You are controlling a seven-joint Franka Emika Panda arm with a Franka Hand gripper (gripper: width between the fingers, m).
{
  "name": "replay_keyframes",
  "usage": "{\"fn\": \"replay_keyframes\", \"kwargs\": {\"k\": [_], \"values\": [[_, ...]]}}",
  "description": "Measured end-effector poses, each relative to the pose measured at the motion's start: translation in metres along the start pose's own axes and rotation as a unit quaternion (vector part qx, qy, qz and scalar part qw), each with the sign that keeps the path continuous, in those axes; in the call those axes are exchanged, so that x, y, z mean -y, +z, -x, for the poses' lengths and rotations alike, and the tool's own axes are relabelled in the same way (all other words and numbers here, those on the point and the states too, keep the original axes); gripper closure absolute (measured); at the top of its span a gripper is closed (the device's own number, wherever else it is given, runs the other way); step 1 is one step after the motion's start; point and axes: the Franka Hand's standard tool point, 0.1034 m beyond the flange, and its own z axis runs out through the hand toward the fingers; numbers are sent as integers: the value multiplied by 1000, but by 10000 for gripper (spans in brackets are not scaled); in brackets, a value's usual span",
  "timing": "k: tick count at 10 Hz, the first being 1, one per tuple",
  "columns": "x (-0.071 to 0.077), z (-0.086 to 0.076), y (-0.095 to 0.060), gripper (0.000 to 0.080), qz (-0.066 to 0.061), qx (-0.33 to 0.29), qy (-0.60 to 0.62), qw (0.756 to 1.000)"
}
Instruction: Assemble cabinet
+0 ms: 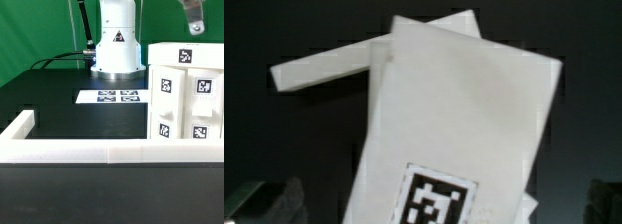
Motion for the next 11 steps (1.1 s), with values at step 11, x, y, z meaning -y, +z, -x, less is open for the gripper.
{"fn": "replay_keyframes", "kwargs": {"k": [11], "values": [[6,3,2,2,32,-2,-550,835]]}}
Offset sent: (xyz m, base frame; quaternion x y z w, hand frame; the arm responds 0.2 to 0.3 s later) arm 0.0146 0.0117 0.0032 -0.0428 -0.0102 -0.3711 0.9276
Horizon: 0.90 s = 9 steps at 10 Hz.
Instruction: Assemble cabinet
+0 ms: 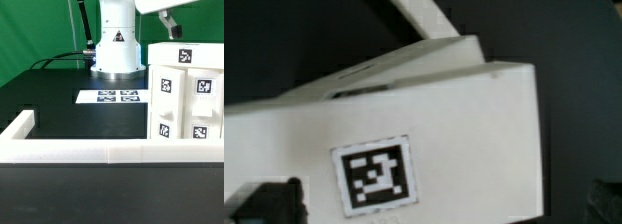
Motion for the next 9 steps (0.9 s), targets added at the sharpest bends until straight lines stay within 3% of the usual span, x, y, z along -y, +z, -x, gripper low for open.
{"fn": "replay_keyframes", "kwargs": {"k": [3,5,8,9], "values": [[-2,0,1,2,21,-4,-174,985],[-3,-1,-1,2,26,-2,-273,962],[-3,-2,-1,2,54,1,-439,897],[-2,1,1,2,56,4,-464,884]]}}
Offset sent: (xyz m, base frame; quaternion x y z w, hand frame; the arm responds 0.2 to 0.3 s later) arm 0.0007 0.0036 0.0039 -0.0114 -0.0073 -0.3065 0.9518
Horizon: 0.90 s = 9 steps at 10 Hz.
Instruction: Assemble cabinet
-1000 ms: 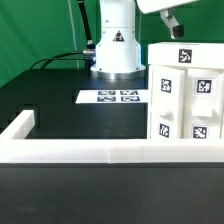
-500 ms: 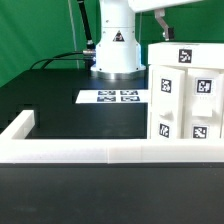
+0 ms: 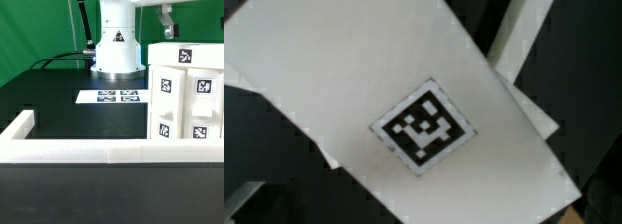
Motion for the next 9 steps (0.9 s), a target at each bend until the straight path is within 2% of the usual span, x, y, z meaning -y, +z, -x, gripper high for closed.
{"fn": "replay_keyframes", "kwargs": {"k": [9], "values": [[-8,15,13,2,2,17,-214,977]]}}
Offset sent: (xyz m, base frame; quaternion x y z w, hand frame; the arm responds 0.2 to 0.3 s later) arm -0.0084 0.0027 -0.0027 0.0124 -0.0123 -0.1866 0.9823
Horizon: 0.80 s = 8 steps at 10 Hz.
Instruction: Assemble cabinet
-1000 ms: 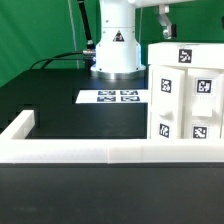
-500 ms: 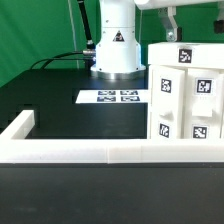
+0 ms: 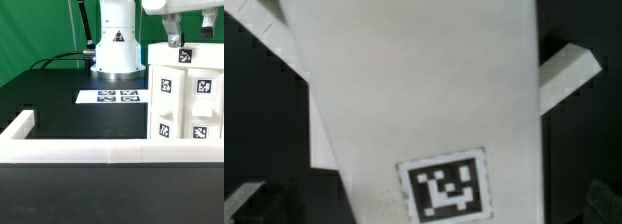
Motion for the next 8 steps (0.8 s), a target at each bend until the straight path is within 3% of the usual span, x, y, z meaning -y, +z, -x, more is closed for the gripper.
{"fn": "replay_keyframes", "kwargs": {"k": [4,5,6,7,8], "values": [[1,7,15,2,-5,13,8,1000],[2,7,17,93,-6,15,12,1000],[2,7,18,93,-6,16,15,1000],[2,8,17,238,-8,17,17,1000],[2,8,18,238,-7,17,17,1000]]}}
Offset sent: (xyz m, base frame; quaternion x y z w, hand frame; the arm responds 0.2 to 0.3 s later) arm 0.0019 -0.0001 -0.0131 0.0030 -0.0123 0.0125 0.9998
